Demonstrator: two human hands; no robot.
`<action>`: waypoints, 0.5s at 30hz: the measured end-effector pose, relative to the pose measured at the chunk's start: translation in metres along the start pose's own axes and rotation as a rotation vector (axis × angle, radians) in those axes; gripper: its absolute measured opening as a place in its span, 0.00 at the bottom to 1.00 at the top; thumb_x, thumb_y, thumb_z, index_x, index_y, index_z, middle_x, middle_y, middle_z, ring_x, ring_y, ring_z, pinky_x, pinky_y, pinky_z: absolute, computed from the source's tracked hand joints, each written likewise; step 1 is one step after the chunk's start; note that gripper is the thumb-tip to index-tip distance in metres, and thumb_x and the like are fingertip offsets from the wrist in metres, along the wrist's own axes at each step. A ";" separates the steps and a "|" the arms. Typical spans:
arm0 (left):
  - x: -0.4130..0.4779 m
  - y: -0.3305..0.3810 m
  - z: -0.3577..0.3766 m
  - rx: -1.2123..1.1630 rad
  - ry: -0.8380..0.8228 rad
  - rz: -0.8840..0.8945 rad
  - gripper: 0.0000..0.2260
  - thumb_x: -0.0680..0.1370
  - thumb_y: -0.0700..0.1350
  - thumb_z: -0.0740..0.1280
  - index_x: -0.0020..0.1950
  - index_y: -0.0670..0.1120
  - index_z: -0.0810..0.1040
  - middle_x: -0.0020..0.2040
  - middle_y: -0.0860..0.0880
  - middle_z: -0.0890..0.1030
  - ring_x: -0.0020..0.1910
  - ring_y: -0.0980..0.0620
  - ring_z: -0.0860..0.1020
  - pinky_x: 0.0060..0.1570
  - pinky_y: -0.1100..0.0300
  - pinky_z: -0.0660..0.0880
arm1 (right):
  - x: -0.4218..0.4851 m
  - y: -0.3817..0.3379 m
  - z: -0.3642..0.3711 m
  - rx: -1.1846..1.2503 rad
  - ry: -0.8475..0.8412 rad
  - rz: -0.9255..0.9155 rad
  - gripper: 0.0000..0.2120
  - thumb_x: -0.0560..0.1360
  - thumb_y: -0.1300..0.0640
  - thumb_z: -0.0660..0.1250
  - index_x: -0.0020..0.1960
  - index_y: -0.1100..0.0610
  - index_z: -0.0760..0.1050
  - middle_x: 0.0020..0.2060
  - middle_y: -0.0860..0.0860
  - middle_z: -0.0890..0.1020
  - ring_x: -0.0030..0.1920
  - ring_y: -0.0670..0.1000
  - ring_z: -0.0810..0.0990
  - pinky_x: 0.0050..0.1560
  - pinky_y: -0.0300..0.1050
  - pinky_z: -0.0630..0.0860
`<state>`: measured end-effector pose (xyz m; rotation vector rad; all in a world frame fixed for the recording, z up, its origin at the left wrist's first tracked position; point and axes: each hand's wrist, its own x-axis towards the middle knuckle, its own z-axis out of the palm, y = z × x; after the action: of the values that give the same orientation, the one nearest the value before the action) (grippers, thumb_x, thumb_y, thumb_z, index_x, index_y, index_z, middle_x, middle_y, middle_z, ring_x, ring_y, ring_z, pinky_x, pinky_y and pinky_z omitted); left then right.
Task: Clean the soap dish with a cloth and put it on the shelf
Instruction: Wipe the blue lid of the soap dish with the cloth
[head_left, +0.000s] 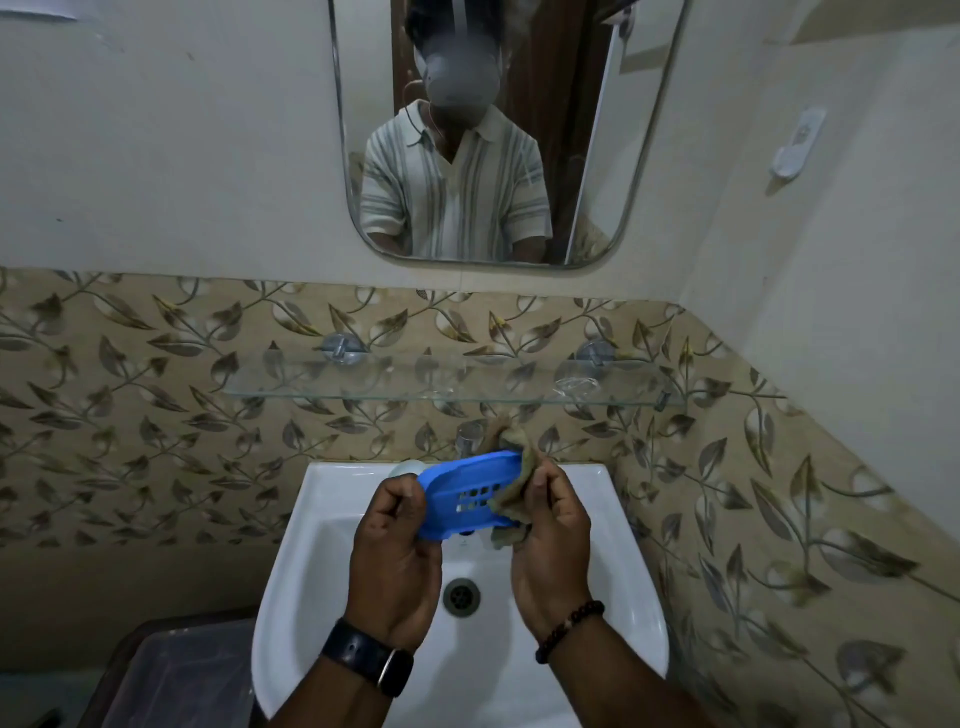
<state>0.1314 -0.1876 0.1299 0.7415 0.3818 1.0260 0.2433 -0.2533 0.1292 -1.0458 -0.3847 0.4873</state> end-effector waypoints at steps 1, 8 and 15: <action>0.001 -0.001 0.001 -0.065 -0.003 0.005 0.08 0.77 0.47 0.65 0.46 0.43 0.76 0.52 0.45 0.81 0.51 0.48 0.81 0.50 0.56 0.80 | -0.005 -0.001 0.007 0.106 0.019 0.054 0.12 0.81 0.52 0.61 0.51 0.53 0.83 0.40 0.52 0.82 0.39 0.49 0.79 0.36 0.43 0.77; 0.001 -0.008 0.003 0.095 -0.142 0.058 0.18 0.74 0.60 0.73 0.47 0.46 0.81 0.50 0.46 0.83 0.52 0.48 0.81 0.52 0.56 0.80 | -0.009 0.000 0.019 0.210 -0.015 0.148 0.10 0.83 0.58 0.60 0.54 0.63 0.77 0.37 0.51 0.82 0.36 0.49 0.80 0.35 0.43 0.78; 0.037 0.035 -0.013 0.653 -0.421 -0.112 0.12 0.81 0.50 0.66 0.51 0.45 0.86 0.47 0.47 0.87 0.45 0.51 0.84 0.46 0.57 0.81 | 0.039 -0.024 -0.028 -0.870 -0.573 -0.224 0.16 0.81 0.50 0.63 0.68 0.50 0.75 0.62 0.46 0.81 0.63 0.44 0.78 0.65 0.42 0.74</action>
<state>0.1198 -0.1396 0.1473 1.4747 0.3863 0.6061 0.2952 -0.2614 0.1408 -1.6644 -1.2876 0.4117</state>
